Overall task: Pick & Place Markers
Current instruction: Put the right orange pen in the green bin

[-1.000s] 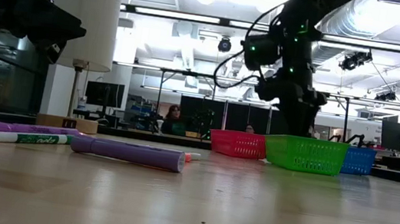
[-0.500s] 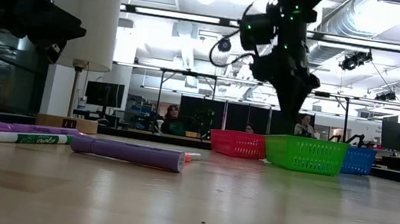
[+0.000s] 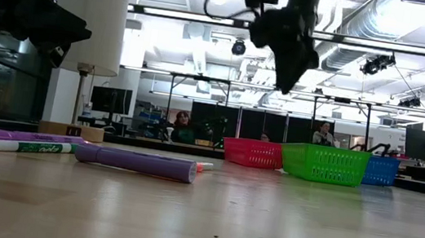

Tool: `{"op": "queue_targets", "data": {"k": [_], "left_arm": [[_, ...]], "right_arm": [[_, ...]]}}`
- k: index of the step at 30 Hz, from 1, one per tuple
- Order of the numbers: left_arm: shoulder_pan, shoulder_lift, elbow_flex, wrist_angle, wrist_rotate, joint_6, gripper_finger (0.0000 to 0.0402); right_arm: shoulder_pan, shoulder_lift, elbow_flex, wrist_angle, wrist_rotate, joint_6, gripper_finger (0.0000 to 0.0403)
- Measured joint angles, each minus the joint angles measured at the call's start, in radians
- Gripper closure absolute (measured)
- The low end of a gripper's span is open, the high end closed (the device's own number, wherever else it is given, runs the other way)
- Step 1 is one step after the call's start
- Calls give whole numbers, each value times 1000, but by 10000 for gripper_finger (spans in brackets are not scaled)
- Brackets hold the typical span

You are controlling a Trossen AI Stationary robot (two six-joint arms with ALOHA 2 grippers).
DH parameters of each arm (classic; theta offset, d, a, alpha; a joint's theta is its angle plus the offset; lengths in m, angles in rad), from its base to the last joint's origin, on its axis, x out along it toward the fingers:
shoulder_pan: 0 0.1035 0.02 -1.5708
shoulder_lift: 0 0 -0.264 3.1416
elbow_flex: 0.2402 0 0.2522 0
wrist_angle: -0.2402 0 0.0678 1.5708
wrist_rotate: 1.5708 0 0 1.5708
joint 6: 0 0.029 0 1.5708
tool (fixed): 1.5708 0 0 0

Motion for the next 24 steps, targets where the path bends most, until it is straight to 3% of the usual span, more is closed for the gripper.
{"op": "queue_targets", "data": {"k": [7, 17, 24], "left_arm": [[0, 0, 0, 0, 0, 0, 318], [0, 0, 0, 0, 0, 0, 318], [0, 0, 0, 0, 0, 0, 318]], "right_arm": [[108, 0, 2, 121, 11, -4, 258], [239, 0, 2, 252, 172, -79, 258], [298, 0, 1, 357, 212, -94, 258]]}}
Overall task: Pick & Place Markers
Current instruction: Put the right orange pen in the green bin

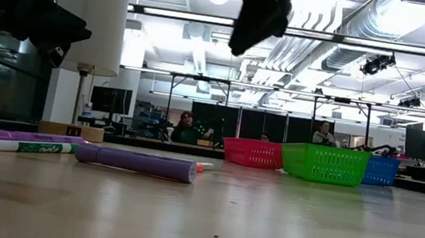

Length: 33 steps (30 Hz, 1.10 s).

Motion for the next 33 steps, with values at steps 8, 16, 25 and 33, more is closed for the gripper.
{"op": "queue_targets", "data": {"k": [8, 16, 25, 33], "left_arm": [[0, 0, 0, 0, 0, 0, 318], [0, 0, 0, 0, 0, 0, 318], [0, 0, 0, 0, 0, 0, 318], [0, 0, 0, 0, 0, 0, 318]], "right_arm": [[49, 0, -29, 123, 52, -43, 258], [58, 0, -244, 387, 25, -106, 258], [58, 0, -391, 525, -50, -107, 258], [58, 19, -395, 478, -105, -108, 257]]}}
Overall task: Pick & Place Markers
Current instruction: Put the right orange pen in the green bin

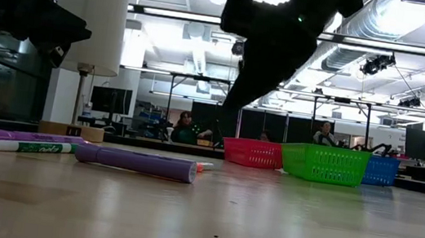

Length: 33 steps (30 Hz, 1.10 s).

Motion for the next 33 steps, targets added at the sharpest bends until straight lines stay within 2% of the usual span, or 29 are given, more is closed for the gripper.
{"op": "queue_targets", "data": {"k": [4, 10, 22, 33], "left_arm": [[0, 0, 0, 0, 0, 0, 318], [0, 0, 0, 0, 0, 0, 318], [0, 0, 0, 0, 0, 0, 318], [0, 0, 0, 0, 0, 0, 318]], "right_arm": [[2, 46, 42, -7, -111, -53, 258], [5, 120, 149, -113, -184, -155, 258], [7, 267, 391, -338, -181, -421, 257], [15, 358, 475, -351, -170, -571, 256]]}}
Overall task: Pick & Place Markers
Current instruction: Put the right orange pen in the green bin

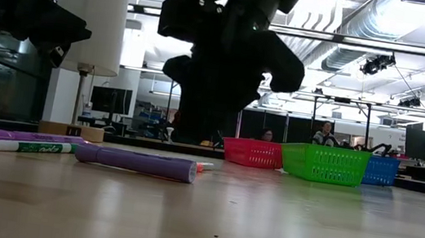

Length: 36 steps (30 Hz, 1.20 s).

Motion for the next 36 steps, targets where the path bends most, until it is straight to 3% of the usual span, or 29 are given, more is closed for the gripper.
{"op": "queue_targets", "data": {"k": [13, 25, 36], "left_arm": [[0, 0, 0, 0, 0, 0, 318], [0, 0, 0, 0, 0, 0, 318], [0, 0, 0, 0, 0, 0, 318]], "right_arm": [[19, 18, 0, -52, 145, -190, 258], [19, 49, 0, -25, 143, -241, 260], [19, 69, 2, -47, 66, -192, 261]]}}
